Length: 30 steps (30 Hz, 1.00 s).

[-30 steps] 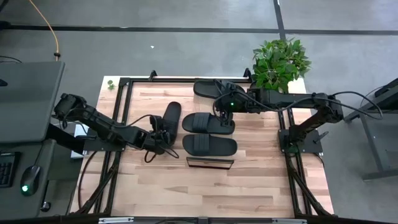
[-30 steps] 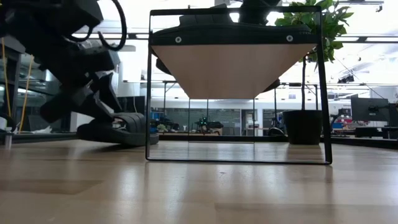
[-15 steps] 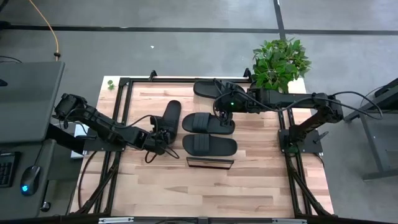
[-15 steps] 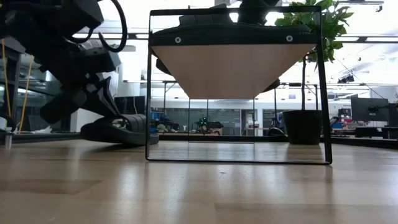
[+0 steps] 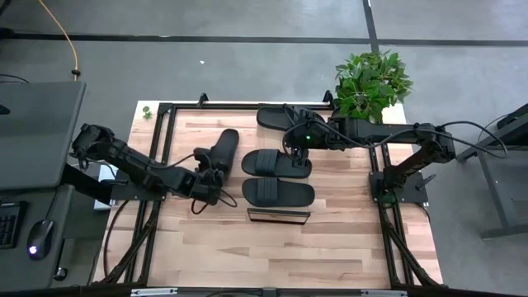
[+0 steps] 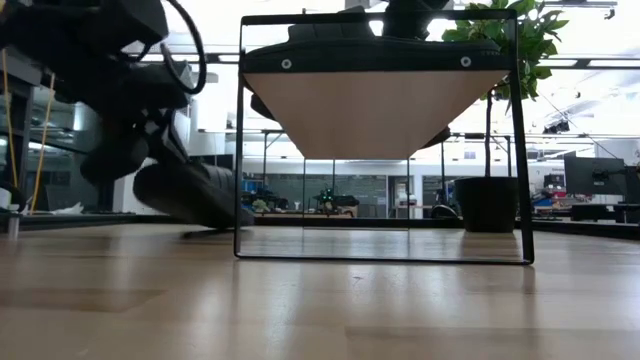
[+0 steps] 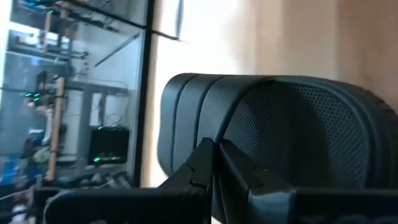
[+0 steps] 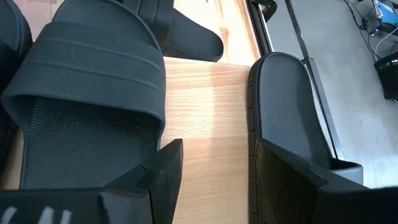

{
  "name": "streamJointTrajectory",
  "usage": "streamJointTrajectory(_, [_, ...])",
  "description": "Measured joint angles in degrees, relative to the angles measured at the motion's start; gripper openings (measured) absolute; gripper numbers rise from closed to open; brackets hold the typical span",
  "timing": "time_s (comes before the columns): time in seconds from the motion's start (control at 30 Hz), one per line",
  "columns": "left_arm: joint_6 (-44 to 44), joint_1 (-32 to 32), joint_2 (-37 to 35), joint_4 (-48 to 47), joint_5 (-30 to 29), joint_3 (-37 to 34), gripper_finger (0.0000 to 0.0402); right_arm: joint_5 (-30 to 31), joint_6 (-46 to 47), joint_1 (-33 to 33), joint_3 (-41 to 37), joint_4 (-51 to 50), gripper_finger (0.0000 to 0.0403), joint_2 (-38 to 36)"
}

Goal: Pick and place slides into the shelf
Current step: Put the black slipper on the shelf

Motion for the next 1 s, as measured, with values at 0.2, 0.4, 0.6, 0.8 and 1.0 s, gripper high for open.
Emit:
streamJointTrajectory(0.2, [-1.1, 0.0, 0.0, -9.3, -3.1, 6.5, 0.0002, 0.8, -1.5, 0.0, 0.0, 0.9, 0.0195, 0.0])
streamJointTrajectory(0.4, [-1.1, 0.0, 0.0, -18.7, -7.8, 14.0, 0.0001, 0.8, -3.5, 0.0, 0.0, 3.0, 0.0195, 0.0])
streamJointTrajectory(0.6, [-1.0, 0.0, 0.0, -27.3, -11.4, 21.9, 0.0001, -1.0, -5.3, 0.4, 0.0, 4.2, 0.0195, 0.0])
streamJointTrajectory(0.8, [-0.6, 0.0, 0.0, -33.1, -13.3, 29.1, 0.0001, -1.3, -12.2, 3.2, 0.0, 9.6, 0.0195, 0.0])
streamJointTrajectory(1.0, [1.7, 0.0, 0.0, -34.5, -13.7, 34.6, 0.0002, -1.6, -18.8, 6.9, 0.0, 17.3, 0.0195, 0.0])
